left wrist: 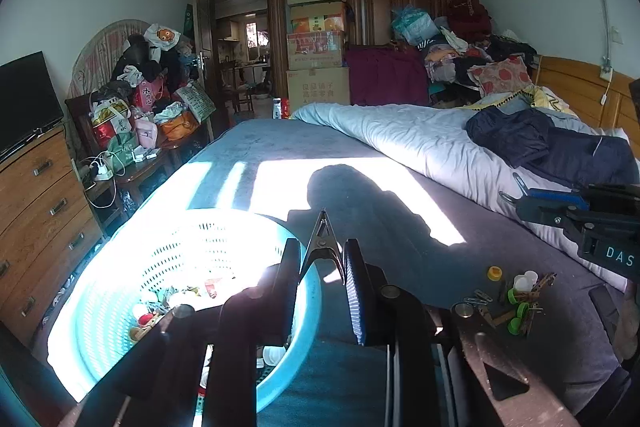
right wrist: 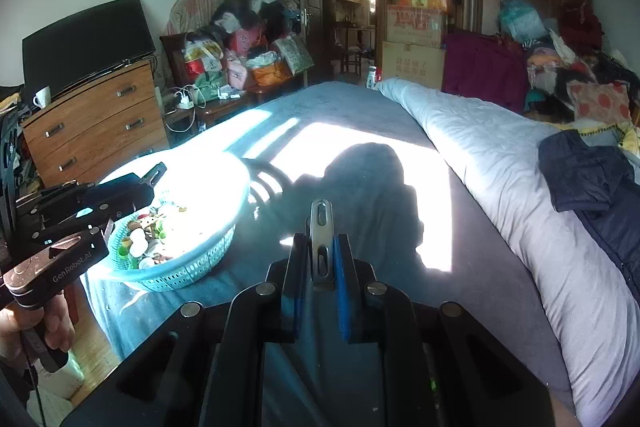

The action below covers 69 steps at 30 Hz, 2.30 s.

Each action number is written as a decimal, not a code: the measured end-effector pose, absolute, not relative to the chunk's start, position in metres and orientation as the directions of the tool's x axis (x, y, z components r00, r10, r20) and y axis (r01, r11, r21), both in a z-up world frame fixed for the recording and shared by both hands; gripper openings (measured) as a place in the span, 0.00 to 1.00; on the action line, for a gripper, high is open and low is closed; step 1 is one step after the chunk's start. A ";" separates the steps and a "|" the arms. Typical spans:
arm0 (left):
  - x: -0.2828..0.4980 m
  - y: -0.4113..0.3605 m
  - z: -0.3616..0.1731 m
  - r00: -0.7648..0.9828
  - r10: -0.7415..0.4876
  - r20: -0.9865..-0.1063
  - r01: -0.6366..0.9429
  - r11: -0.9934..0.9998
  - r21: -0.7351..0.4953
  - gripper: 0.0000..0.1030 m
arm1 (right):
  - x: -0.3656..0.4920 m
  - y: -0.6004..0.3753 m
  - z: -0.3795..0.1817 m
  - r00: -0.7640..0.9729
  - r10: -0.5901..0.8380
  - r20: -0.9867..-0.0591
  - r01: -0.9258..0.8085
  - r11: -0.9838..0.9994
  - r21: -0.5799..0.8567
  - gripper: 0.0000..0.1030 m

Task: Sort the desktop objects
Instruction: 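Lift both held metal clips and carry them over the basket, then open both tools to drop the metal clips into the basket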

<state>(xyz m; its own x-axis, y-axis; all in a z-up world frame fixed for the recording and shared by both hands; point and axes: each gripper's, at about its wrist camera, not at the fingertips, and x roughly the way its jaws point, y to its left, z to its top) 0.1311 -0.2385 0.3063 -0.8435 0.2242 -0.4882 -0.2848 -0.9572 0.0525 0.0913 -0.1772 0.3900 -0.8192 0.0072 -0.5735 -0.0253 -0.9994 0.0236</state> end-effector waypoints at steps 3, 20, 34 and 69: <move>0.124 -0.252 0.310 -0.844 0.201 -0.497 -0.263 -0.963 0.057 0.22 | 0.077 -0.192 0.400 -0.825 -0.019 -0.565 0.005 -1.000 0.027 0.13; 0.086 -0.340 0.304 -0.822 0.076 -0.564 -0.133 -0.989 0.060 0.22 | 0.002 -0.285 0.416 -0.808 -0.146 -0.570 0.165 -0.986 0.019 0.13; 0.034 -0.379 0.294 -0.745 0.011 -0.667 -0.121 -0.985 0.119 0.22 | -0.048 -0.319 0.410 -0.740 -0.224 -0.634 0.238 -0.969 0.064 0.13; -0.047 -0.398 0.243 -0.269 0.052 -0.962 -0.369 -0.928 0.053 0.23 | -0.151 -0.339 0.368 -0.250 -0.387 -0.887 0.340 -0.893 0.294 0.16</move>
